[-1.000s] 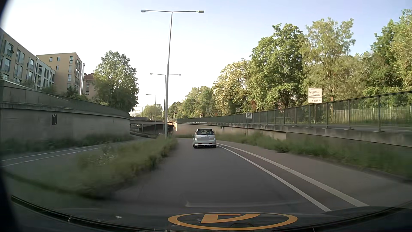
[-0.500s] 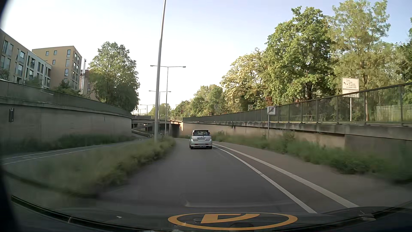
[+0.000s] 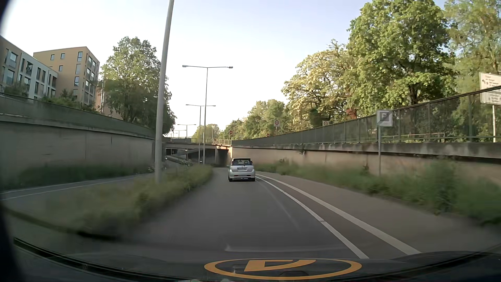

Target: Follow the waypoints while adhering to traffic rules and regulations

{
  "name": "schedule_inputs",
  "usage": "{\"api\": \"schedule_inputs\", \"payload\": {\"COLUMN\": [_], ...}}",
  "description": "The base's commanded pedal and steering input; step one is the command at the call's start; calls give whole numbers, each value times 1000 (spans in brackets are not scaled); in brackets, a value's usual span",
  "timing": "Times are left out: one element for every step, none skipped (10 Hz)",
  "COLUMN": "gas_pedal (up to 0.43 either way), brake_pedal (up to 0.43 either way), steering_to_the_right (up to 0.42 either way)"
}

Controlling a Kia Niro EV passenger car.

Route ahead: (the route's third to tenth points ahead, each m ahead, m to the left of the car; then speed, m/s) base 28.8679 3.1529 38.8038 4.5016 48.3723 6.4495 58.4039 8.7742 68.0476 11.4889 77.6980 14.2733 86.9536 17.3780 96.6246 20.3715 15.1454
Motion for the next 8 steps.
{"api": "schedule_inputs", "payload": {"gas_pedal": [130,118,110,110,110,98,98,98], "brake_pedal": [0,0,0,0,0,0,0,0], "steering_to_the_right": [-33,-32,-32,-32,-33,-33,-32,-31]}}
